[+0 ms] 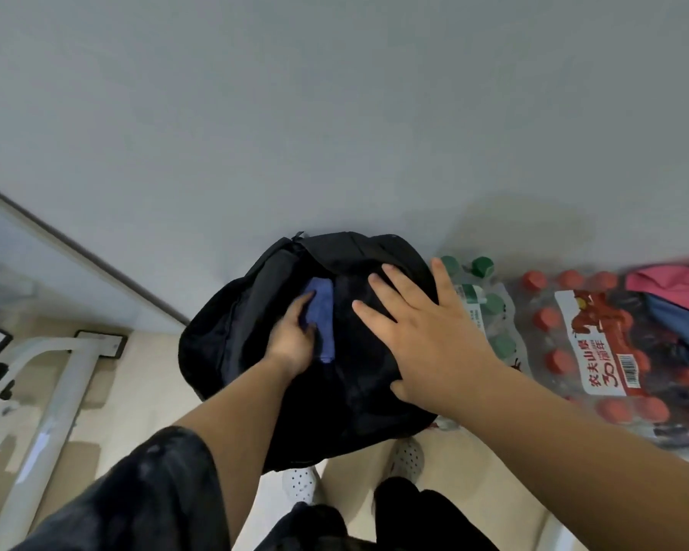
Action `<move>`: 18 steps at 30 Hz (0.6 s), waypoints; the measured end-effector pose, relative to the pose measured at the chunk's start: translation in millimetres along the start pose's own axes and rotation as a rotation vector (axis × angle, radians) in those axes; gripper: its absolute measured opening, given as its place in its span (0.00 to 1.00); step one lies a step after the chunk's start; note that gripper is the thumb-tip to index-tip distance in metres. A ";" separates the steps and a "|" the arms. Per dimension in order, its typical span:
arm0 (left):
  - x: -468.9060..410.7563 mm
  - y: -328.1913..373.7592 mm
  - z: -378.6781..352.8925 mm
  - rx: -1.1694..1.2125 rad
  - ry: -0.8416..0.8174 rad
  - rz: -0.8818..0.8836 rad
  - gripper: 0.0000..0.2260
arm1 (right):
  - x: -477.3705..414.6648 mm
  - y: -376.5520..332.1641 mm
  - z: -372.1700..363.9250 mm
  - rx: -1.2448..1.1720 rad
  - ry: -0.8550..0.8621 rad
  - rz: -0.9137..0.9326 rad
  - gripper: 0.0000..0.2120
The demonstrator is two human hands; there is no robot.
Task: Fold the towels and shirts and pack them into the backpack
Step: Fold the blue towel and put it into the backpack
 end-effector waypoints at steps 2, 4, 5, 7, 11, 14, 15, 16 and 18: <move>-16.2 -6.8 0.3 0.095 -0.007 -0.001 0.24 | -0.2 3.8 -6.2 -0.017 0.008 0.017 0.48; -27.7 -17.8 -2.9 0.168 -0.034 0.045 0.25 | -0.1 4.7 -9.6 -0.026 0.028 0.037 0.49; -31.1 -25.6 -6.8 0.167 -0.058 0.076 0.26 | 0.1 4.6 -10.2 -0.030 0.041 0.041 0.49; -35.1 -41.7 -17.0 0.105 -0.111 0.134 0.29 | 0.1 4.1 -10.6 -0.044 0.044 0.045 0.50; -37.0 -53.4 -20.1 -0.184 -0.071 0.169 0.30 | -0.6 8.0 -13.5 -0.021 0.034 0.046 0.51; -35.0 -55.7 -13.0 -0.356 -0.125 0.220 0.31 | 0.7 9.1 -13.9 -0.012 0.022 0.047 0.52; -33.1 -54.8 -10.7 -0.400 -0.155 0.241 0.31 | 0.6 8.5 -13.0 -0.013 0.023 0.048 0.51; -31.8 -52.1 -9.2 -0.446 -0.175 0.246 0.31 | 0.2 7.7 -12.3 -0.014 0.025 0.048 0.51; -26.7 -40.1 -8.6 -0.501 -0.179 0.223 0.31 | -0.3 6.4 -10.1 -0.010 0.042 0.043 0.50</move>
Point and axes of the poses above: each hand's wrist, its own x-axis away from the middle knuckle, its own z-axis out of the back of the hand, y = z × x, the point moved 5 cm from there along -x, towards the middle knuckle, and after that the axes turned 11 degrees about x, right-handed, at the moved point
